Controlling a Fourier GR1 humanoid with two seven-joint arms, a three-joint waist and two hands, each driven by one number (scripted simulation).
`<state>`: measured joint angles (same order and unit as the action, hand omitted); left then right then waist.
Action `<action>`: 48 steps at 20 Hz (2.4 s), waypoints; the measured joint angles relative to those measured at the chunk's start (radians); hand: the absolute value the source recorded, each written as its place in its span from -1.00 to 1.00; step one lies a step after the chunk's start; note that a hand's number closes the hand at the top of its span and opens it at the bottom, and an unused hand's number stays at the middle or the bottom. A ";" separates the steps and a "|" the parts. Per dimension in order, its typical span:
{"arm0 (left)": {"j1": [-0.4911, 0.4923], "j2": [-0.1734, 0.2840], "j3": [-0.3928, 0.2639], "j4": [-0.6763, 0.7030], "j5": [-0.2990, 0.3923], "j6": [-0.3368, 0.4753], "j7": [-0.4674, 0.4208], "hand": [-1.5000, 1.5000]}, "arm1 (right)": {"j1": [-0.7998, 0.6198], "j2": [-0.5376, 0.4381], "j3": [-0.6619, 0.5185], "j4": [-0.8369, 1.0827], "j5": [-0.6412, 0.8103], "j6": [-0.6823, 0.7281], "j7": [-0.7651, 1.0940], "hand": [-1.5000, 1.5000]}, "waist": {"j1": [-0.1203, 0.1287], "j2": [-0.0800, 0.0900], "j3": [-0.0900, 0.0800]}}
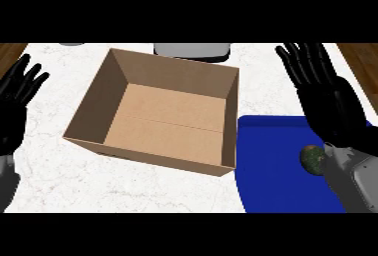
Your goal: Pick the squash from the tray and place it in the cardboard box
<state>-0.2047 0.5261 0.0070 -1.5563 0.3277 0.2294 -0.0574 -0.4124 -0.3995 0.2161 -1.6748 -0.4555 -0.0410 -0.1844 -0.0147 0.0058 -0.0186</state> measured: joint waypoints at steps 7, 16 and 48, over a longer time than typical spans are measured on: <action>0.043 0.053 -0.069 -0.005 -0.072 -0.068 -0.015 0.00 | 0.149 -0.219 -0.215 -0.001 0.152 -0.187 0.077 -1.00 | -0.118 -0.020 0.011; 0.084 0.051 -0.184 -0.041 -0.138 -0.139 -0.033 0.00 | 0.587 -0.402 -0.373 -0.034 0.405 -0.329 0.028 -1.00 | -0.094 -0.020 0.018; -0.039 -0.064 -0.209 0.037 -0.241 -0.246 -0.058 0.00 | 0.415 -0.471 0.152 -0.433 0.913 0.209 1.195 -1.00 | 0.034 -0.004 0.019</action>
<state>-0.2442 0.4625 -0.2018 -1.5192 0.0864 -0.0169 -0.1153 0.0028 -0.8709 0.3686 -2.1075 0.4572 0.1677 1.0105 0.0197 0.0021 0.0003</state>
